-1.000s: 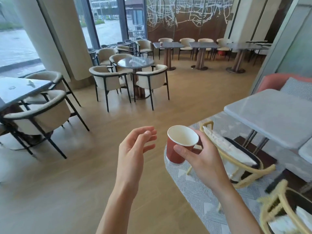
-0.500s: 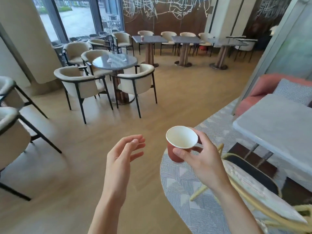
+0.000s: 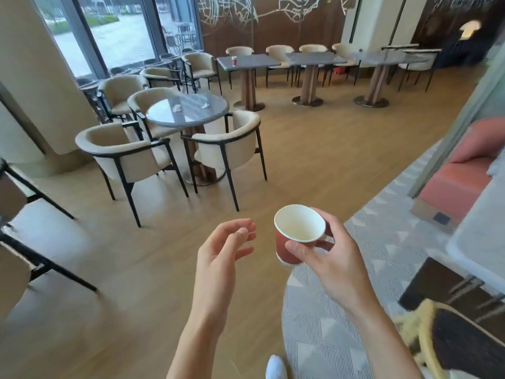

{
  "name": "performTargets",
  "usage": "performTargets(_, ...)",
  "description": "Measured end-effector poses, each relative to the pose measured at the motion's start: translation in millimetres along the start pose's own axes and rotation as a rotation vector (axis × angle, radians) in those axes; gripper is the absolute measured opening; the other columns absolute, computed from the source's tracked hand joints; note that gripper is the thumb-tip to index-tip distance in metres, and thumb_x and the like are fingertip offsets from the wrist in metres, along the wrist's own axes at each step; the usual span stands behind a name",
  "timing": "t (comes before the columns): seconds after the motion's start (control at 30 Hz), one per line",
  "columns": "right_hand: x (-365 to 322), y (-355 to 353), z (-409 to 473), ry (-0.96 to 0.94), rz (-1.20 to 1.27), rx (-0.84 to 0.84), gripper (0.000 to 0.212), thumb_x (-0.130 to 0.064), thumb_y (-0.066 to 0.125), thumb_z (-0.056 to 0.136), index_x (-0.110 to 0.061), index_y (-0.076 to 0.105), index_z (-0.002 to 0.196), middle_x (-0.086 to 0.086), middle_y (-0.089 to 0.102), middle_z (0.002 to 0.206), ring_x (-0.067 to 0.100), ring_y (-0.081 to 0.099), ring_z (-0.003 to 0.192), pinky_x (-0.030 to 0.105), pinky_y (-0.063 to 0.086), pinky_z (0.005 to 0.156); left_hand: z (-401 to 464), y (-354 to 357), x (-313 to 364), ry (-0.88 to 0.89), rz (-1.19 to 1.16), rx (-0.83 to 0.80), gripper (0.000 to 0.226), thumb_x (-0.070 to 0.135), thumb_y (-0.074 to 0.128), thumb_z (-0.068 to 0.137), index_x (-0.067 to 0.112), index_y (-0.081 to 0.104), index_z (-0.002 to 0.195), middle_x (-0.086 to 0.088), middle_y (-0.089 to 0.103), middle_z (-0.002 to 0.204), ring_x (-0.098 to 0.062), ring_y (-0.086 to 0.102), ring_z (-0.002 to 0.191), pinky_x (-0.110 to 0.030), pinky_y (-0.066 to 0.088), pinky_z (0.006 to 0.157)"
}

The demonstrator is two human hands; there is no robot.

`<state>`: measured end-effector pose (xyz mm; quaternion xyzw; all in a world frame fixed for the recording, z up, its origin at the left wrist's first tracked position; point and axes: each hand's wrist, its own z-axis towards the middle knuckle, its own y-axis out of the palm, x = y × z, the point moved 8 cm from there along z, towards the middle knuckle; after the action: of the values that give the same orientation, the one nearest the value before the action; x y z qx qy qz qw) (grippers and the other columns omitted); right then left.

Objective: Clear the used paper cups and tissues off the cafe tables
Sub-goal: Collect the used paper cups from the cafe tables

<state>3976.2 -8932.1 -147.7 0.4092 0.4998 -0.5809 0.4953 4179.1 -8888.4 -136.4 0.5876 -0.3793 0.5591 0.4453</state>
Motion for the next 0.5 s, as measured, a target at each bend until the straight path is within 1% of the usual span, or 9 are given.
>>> performTargets(0.1, 9, 8, 90, 0.004, 0.048, -0.003, 0.064, -0.037, 0.088, 0.066, -0.039, 0.059, 0.123, -0.014, 0.069, 0.118, 0.01, 0.068, 0.106, 0.033, 0.057, 0.093, 90, 21, 7, 0.021, 0.021, -0.003, 0.019, 0.013, 0.057, 0.099, 0.011, 0.075, 0.104, -0.003, 0.077, 0.105, -0.018, 0.072, 0.102, -0.045, 0.056, 0.094)
performTargets(0.17, 8, 11, 148, -0.011, 0.058, -0.001, 0.066, -0.042, 0.087, 0.063, -0.039, 0.059, 0.123, -0.013, 0.069, 0.119, 0.012, 0.068, 0.107, 0.038, 0.057, 0.094, 148, 34, 19, 0.054, 0.019, 0.003, 0.02, 0.01, 0.054, 0.1, 0.01, 0.075, 0.104, -0.003, 0.076, 0.106, -0.018, 0.071, 0.102, -0.044, 0.057, 0.093)
performTargets(0.3, 5, 15, 238, -0.035, 0.045, -0.001, 0.063, -0.033, 0.09, 0.069, -0.038, 0.059, 0.124, -0.013, 0.068, 0.119, 0.011, 0.068, 0.106, 0.04, 0.057, 0.094, 236, 54, 29, 0.091, 0.002, 0.008, 0.024, 0.008, 0.051, 0.101, 0.011, 0.074, 0.106, -0.003, 0.076, 0.107, -0.019, 0.071, 0.104, -0.042, 0.056, 0.091)
performTargets(0.4, 14, 20, 303, -0.027, 0.021, 0.0, 0.064, -0.039, 0.089, 0.067, -0.041, 0.058, 0.122, -0.015, 0.068, 0.12, 0.01, 0.068, 0.106, 0.039, 0.056, 0.094, 305, 72, 22, 0.079, -0.025, -0.003, 0.024, 0.008, 0.051, 0.101, 0.01, 0.074, 0.105, -0.004, 0.076, 0.107, -0.019, 0.071, 0.105, -0.042, 0.056, 0.092)
performTargets(0.5, 30, 34, 369, -0.028, -0.008, -0.012, 0.066, -0.035, 0.091, 0.07, -0.042, 0.057, 0.126, -0.013, 0.067, 0.122, 0.01, 0.067, 0.107, 0.04, 0.056, 0.095, 376, 92, 9, 0.058, -0.037, -0.037, 0.024, 0.008, 0.051, 0.101, 0.01, 0.074, 0.105, -0.005, 0.076, 0.107, -0.02, 0.07, 0.106, -0.042, 0.055, 0.092)
